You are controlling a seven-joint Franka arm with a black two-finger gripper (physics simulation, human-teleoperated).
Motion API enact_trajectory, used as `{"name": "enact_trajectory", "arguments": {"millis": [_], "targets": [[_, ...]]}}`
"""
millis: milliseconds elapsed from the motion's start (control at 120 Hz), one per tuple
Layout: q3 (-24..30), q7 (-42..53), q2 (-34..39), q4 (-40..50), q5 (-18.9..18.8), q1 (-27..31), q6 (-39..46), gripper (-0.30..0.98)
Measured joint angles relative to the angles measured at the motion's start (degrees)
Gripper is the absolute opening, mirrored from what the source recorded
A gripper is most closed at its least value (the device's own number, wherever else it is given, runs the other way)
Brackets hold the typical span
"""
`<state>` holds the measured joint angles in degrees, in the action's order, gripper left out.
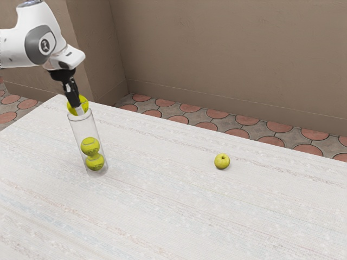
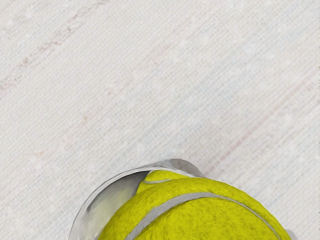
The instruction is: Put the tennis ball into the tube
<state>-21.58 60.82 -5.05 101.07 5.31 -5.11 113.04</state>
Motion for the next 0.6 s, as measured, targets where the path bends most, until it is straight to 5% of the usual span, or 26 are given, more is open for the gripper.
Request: {"name": "enact_trajectory", "arguments": {"millis": [433,600], "targets": [[-0.31,-2.39,-2.32,-1.73,1.49,1.22,0.17,0.01],[-0.7,-2.6,-2.84,-1.8,2.75,1.22,-0.56,0.36]]}}
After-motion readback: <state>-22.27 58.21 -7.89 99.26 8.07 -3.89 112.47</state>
